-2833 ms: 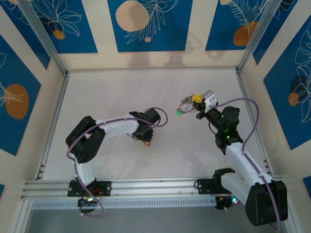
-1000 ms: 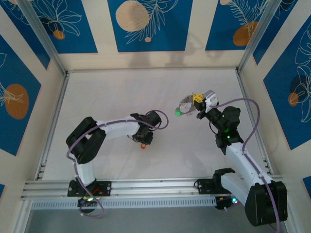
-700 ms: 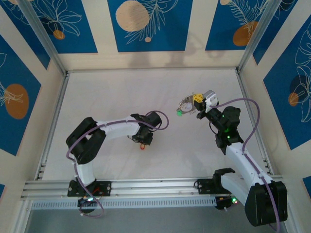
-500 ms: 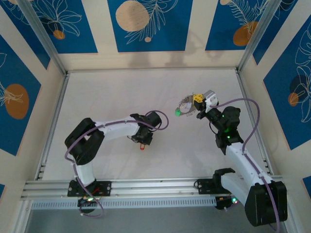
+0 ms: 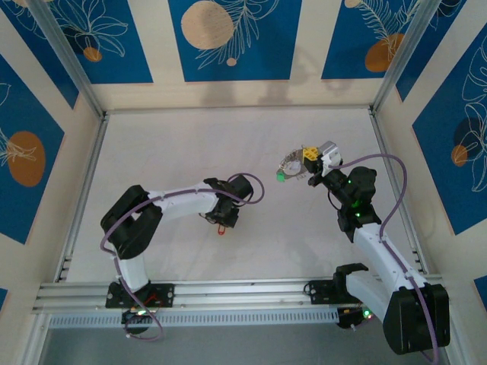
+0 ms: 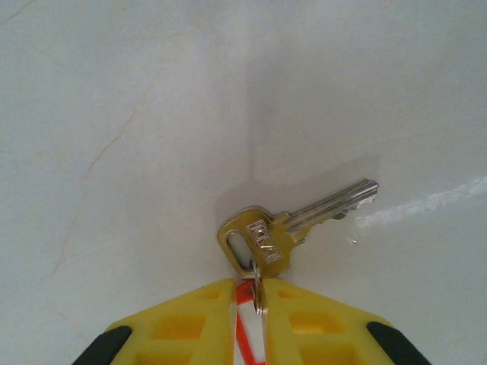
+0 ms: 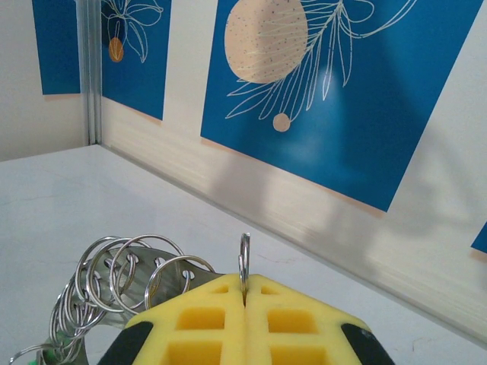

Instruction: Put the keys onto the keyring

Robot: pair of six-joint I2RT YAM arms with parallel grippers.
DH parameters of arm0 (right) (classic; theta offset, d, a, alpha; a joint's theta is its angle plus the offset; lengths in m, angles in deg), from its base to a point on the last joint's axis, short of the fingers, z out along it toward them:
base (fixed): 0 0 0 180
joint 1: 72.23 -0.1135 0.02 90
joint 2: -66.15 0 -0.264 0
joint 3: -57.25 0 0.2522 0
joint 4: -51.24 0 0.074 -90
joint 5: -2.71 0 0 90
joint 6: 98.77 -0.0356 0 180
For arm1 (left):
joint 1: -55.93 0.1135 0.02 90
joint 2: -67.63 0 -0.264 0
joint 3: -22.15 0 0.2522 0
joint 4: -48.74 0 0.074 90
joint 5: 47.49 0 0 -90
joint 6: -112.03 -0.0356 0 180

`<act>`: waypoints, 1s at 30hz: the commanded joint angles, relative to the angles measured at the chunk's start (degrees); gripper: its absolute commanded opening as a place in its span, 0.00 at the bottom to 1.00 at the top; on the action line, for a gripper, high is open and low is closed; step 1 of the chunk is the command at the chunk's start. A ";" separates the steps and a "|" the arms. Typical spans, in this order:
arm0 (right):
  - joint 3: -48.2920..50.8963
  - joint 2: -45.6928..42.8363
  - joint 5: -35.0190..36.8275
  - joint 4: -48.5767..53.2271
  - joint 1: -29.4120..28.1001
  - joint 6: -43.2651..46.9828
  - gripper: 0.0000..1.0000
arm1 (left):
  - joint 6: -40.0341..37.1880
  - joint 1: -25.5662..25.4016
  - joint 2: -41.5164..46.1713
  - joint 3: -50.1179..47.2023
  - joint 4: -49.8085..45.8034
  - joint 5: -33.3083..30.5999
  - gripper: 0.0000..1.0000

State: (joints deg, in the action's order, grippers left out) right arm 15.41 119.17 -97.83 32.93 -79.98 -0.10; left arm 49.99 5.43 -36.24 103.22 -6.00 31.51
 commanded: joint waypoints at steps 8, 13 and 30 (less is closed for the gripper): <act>-1.92 -1.31 -0.20 -2.38 0.46 -0.05 0.00 | -0.55 -0.55 -0.34 0.67 -0.80 0.55 0.15; -1.97 -1.33 -0.20 -2.38 0.47 -0.01 0.00 | -0.46 -0.51 -0.36 0.37 -0.43 0.56 0.13; -1.70 -1.42 -0.19 -2.38 0.52 -0.01 0.00 | 0.06 -0.50 -0.63 -0.40 -0.07 1.16 0.14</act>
State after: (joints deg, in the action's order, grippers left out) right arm 15.41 119.17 -97.83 32.93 -79.70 -0.10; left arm 49.99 5.40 -36.42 103.20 -5.95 31.95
